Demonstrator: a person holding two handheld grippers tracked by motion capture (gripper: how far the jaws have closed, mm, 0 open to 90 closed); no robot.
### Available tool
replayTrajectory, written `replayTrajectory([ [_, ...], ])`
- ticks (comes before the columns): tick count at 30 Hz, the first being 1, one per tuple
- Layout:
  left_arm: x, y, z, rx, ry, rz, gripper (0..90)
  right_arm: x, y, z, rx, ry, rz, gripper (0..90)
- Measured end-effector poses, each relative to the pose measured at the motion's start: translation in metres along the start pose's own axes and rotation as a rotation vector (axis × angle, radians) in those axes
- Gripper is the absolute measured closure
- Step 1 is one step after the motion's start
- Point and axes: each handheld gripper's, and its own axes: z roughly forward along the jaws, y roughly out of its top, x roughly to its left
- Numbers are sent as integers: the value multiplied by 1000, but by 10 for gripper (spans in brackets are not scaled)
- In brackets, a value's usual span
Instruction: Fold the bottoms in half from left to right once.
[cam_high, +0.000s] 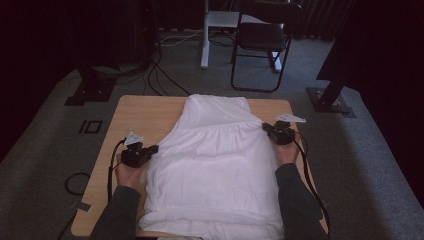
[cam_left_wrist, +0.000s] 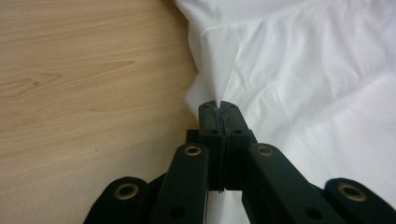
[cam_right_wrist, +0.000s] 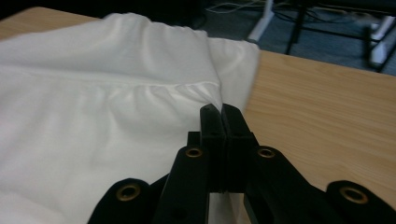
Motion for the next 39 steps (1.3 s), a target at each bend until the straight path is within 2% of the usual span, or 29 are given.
replayTrajectory([
  [2,1,-3,6,50,19,5,686,-5,-8,4,61,-34,-5,889],
  [3,2,-4,10,58,28,-6,617,-8,-14,10,94,-53,-14,887],
  [5,7,-4,16,34,32,-42,518,-12,-27,22,152,-59,6,885],
  [6,9,-1,20,37,13,-63,472,-14,-34,27,175,-67,13,883],
  [7,10,2,26,51,3,-72,426,-16,-39,33,197,-68,26,883],
  [8,10,5,32,59,20,-62,399,-17,-43,37,216,-69,33,881],
  [10,8,13,46,73,33,-38,381,-17,-49,45,245,-74,26,876],
  [15,7,21,86,140,87,-31,391,-16,-51,49,260,-73,24,857],
  [18,5,20,95,152,91,-26,487,-17,-52,49,263,-60,29,839],
  [19,3,18,99,157,92,-10,487,-18,-52,48,263,-53,35,834],
  [20,2,17,100,167,85,10,607,-19,-52,48,259,-46,41,833],
  [21,1,15,100,165,87,25,714,-19,-53,48,256,-43,44,832],
  [22,1,14,99,166,86,37,781,-20,-53,47,254,-43,43,832],
  [23,2,13,97,166,74,31,868,-20,-54,47,249,-42,46,831],
  [24,4,11,95,163,74,28,885,-20,-55,47,245,-41,49,832],
  [26,6,6,90,158,66,20,892,-20,-57,44,239,-33,57,835],
  [28,6,1,81,160,69,39,894,-18,-60,40,236,-25,65,846],
  [32,1,-14,62,156,57,61,894,-10,-72,24,225,-16,40,858],
  [36,-12,-31,34,133,41,78,894,0,-87,1,227,11,28,862],
  [38,-17,-40,16,101,24,73,893,5,-95,-13,233,26,12,862],
  [39,-19,-44,7,91,23,80,893,8,-102,-27,243,40,3,862],
])
